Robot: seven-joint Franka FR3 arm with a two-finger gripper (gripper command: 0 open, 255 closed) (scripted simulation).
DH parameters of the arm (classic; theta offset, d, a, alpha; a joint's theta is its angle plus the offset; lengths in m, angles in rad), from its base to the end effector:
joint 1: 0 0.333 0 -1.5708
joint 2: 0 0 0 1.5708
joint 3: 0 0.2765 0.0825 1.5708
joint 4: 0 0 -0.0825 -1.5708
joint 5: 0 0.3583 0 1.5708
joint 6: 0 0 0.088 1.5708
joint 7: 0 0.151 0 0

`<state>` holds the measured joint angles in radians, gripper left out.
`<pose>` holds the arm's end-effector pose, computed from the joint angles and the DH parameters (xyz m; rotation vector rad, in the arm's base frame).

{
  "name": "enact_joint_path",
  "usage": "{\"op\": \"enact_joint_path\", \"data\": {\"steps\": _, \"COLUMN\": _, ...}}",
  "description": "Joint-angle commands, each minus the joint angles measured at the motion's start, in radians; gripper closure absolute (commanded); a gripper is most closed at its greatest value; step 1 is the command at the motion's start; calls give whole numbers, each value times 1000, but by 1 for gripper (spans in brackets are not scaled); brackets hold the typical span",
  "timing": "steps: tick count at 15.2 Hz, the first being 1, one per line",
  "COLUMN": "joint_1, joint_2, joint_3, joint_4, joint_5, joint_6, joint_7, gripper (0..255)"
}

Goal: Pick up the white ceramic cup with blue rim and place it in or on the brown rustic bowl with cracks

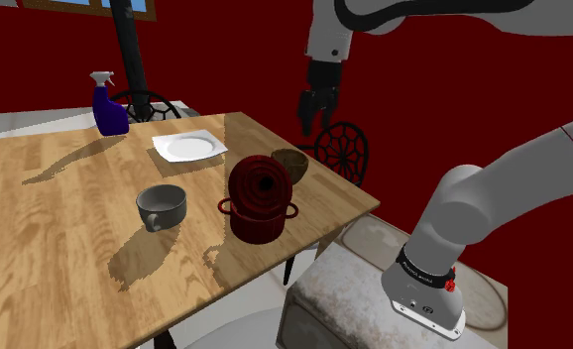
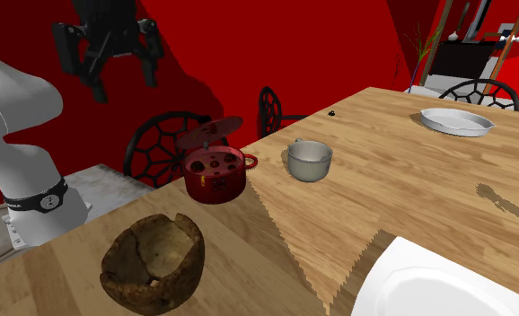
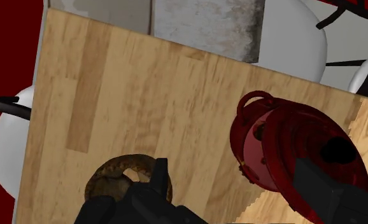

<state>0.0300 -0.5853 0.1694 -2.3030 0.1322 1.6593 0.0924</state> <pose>0.3519 0.0940 0.4788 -3.1091 -0.0937 0.1066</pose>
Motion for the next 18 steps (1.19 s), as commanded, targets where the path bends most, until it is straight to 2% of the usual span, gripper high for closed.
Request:
{"op": "enact_joint_path", "data": {"steps": 1, "joint_1": 10, "joint_2": 56, "joint_3": 34, "joint_4": 15, "joint_5": 13, "joint_6": 47, "joint_7": 32, "gripper": 0}}
{"op": "enact_joint_path", "data": {"steps": 10, "joint_1": 41, "joint_2": 334, "joint_3": 171, "joint_4": 146, "joint_5": 8, "joint_6": 213, "joint_7": 179, "gripper": 0}}
{"op": "enact_joint_path", "data": {"steps": 18, "joint_1": 83, "joint_2": 626, "joint_3": 262, "joint_4": 345, "joint_5": -92, "joint_6": 304, "joint_7": 335, "gripper": 0}}
